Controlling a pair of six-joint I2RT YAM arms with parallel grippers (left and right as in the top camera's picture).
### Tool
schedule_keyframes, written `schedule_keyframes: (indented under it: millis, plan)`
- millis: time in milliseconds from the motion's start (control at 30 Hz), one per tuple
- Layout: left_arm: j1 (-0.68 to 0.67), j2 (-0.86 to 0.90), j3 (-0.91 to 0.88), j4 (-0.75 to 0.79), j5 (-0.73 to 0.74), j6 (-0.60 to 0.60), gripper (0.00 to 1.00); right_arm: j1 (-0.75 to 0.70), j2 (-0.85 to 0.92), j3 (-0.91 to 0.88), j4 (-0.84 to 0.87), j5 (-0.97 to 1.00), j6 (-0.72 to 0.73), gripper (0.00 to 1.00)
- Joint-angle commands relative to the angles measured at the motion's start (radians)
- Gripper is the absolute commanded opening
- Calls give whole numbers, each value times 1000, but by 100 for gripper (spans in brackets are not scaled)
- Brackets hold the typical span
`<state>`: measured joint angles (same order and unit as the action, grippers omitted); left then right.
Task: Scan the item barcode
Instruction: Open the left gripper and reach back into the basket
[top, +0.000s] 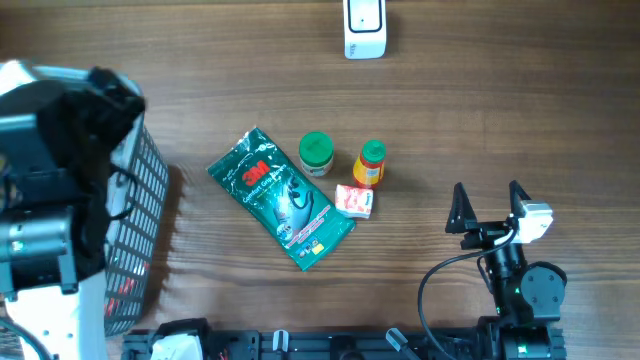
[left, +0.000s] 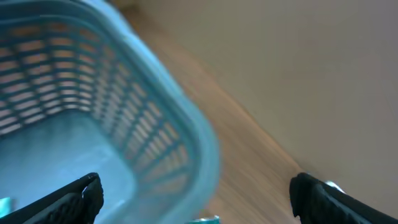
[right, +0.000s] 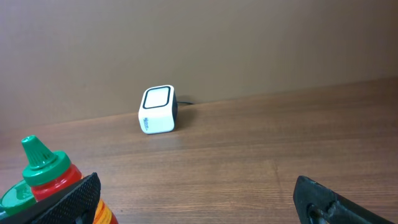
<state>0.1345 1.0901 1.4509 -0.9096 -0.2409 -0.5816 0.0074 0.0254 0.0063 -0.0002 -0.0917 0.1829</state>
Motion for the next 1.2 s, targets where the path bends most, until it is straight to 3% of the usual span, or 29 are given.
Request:
schedule_keyframes:
  millis: [0, 167, 367, 900, 1167]
  plan:
    - [162, 9, 14, -29, -3, -50, 100, -5, -2, -1, 3, 13, 11, 100]
    - [326, 19, 14, -53, 34, -76, 100, -5, -2, -1, 3, 13, 11, 100]
    - [461, 123, 13, -185, 35, -190, 100, -5, -2, -1, 3, 13, 10, 100]
    - [479, 431, 6, -319, 34, -172, 99, -5, -2, -1, 3, 13, 11, 100]
    - [480, 463, 6, -345, 34, -172, 100, -5, -2, -1, 3, 13, 10, 100]
